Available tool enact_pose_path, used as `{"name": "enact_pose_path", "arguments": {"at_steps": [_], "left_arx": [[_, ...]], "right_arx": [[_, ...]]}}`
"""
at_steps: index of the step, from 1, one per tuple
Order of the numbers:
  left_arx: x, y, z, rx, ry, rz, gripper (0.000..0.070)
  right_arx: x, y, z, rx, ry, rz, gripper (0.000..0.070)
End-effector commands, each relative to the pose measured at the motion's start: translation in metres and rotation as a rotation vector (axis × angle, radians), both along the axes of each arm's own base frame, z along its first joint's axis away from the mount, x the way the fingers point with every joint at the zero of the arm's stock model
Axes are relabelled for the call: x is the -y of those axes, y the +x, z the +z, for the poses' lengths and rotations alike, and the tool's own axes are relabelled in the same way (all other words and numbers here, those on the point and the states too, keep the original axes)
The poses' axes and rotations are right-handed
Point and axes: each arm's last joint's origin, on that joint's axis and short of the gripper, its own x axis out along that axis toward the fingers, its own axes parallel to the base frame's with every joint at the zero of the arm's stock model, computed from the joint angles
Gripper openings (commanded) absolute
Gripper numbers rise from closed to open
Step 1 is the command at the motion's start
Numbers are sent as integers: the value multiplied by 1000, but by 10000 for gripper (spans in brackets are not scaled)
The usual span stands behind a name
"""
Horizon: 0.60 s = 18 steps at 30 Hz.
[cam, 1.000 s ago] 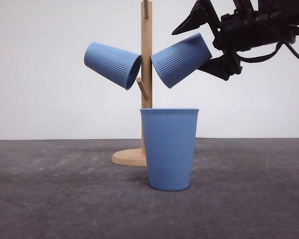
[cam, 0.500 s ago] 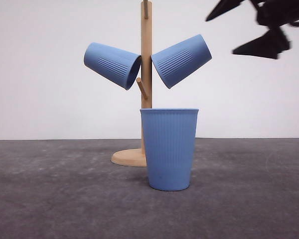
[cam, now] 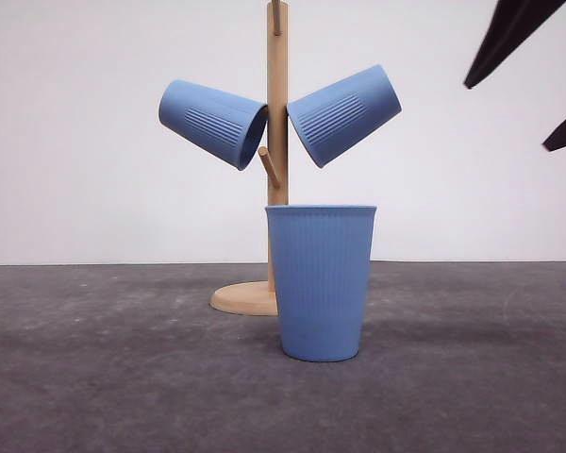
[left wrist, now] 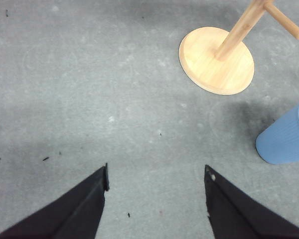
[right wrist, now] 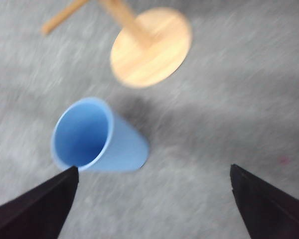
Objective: Place three cups
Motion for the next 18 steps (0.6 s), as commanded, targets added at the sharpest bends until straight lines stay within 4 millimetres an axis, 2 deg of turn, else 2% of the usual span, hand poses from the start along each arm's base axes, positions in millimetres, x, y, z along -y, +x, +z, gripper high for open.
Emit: {"name": "enact_pose_path", "arguments": {"at_steps": [1,7,11,18], "left_arx": [[0,1,2,10,6,-7,360],[1,0,2,7,-11,-27,360],[1,0,2,7,-13,-29,360],[1,0,2,7,-13,-29,360]], "right_arx": [[-7,3,-1,-24,1,10,602],[-35,12,-6,-89,-87,32,599],[-54,22,-10,-118,-142,54,559],[-81,38,-9,-128,-198,66,550]]}}
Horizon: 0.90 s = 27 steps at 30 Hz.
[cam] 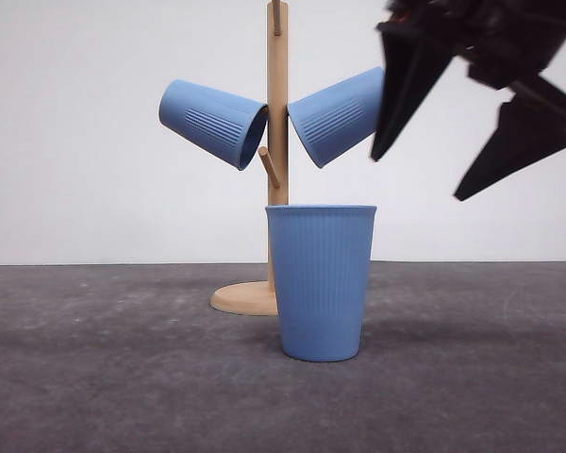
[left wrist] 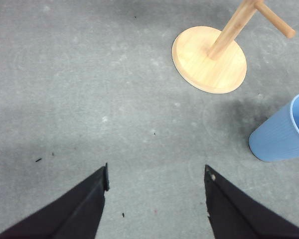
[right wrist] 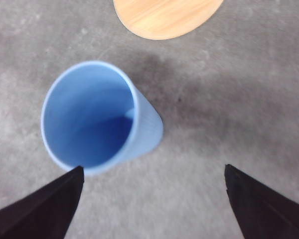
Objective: Place three cups
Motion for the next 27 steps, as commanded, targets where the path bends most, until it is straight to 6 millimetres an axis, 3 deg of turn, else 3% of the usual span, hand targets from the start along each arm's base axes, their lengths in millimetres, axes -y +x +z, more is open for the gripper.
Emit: {"name": "enact_pose_path", "arguments": {"at_steps": [1,6,12,15,20,21,27], "left_arx": [[0,1,1,8,2,-8,360],[0,1,1,8,2,-9,360],[0,1,1,8,2,-8,360],[0,1,1,8,2,-8,360],[0,1,1,8,2,-8,360],[0,1,1,8,2,-8,360],[1,0,1,0,-9,-22,360]], "right_arx": [[-8,6,5,13,-2,-5,548],[-23,21,2,9,-44,-9,536],[-33,36,-24,-76,-98,-10,488],[-36,41,-36,-105,-129,-14,383],[-38,43,-40,-106,-136,-2,54],[-38,43,-40,-106,-130,4,17],[-35,36,-32,-145,-65,74,0]]}}
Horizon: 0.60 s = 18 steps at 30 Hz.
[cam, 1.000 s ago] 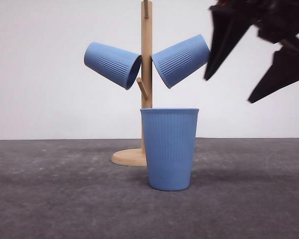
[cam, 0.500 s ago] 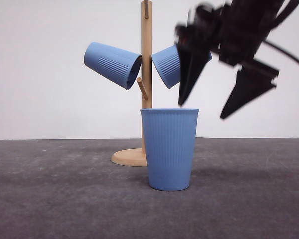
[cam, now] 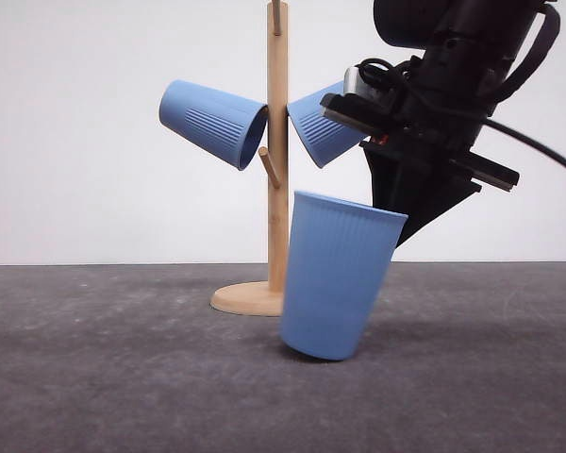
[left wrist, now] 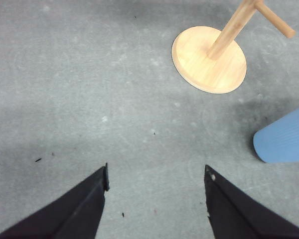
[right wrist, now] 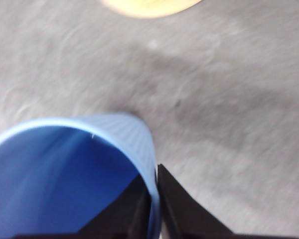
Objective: Place three cups
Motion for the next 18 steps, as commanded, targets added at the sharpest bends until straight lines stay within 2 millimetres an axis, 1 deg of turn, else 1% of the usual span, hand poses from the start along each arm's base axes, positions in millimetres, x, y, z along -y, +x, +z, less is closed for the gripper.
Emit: {"name": "enact_pose_path", "arguments": {"at_steps": [1,3,6,8,10,13,15,18], "left_arx": [[1,0,1,-3,-18,-33,360],[3,-3,1,-20,-70,-93,363],[5,-12,2,-36,-145,-167,369],[5,-20,4,-28,-187,-192,422],[5,-29,3,-8,-241,-219,457],[5,-43,-1,27,-333,-273,460],[6,-51,-6,42,-400,-327,460],[7,-57,-12,37,-491,-418,471]], "right_arx": [[-1,-3,11,15,41,39,0],[2,-9,21,31,79,58,0],[8,-21,39,100,138,71,0],[14,-32,48,158,189,83,0],[22,-44,50,195,237,99,0],[34,-63,48,214,332,120,0],[40,-73,46,201,442,152,0],[43,-82,46,170,615,228,0]]}}
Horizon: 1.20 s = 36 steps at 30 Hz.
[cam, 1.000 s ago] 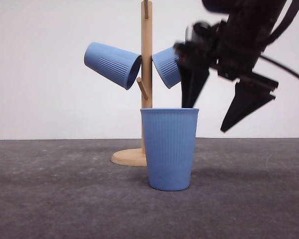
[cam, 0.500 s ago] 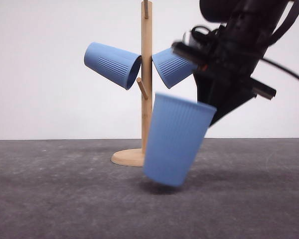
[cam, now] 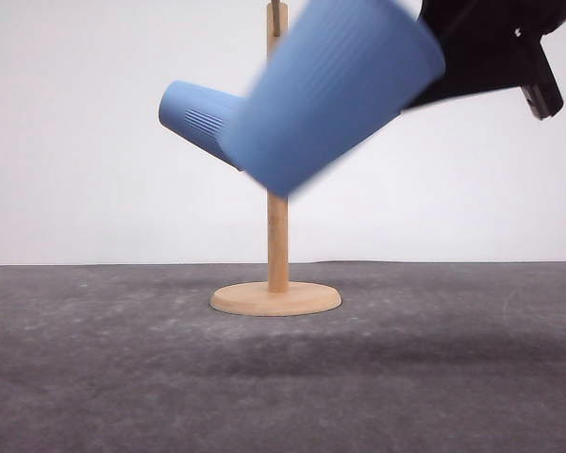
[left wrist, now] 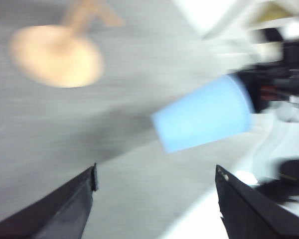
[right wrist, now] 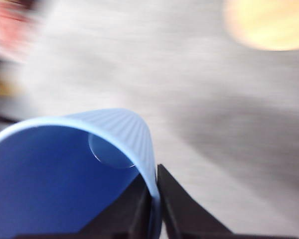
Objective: Place three cups
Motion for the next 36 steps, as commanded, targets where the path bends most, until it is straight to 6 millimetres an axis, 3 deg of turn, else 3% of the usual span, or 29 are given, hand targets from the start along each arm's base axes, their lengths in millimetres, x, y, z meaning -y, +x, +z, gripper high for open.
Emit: {"name": "enact_pose_path", "arguments": {"at_steps": [1,5,7,17,24,26,36], "left_arx": [[2,0,0,-30,-68,-68,483],[5,-1,-1,-63,-136,-203,629],[6,-1,-1,-65,-136,-217,650],[16,3,-3,-147,-214,-431,650],[22,6,-5,-148,-174,-457,656],[24,6,-6,-147,-160,-461,700],[36,12,-11,-184,-144,-561,700]], "right_arx": [[-3,-2,8,-27,116,67,0],[-7,-6,16,-51,222,191,0],[-10,-8,17,-57,235,224,0],[-25,-21,16,-153,264,354,0],[-35,-31,17,-191,264,413,0],[-37,-33,17,-196,263,422,0],[-45,-39,22,-200,293,460,0]]}}
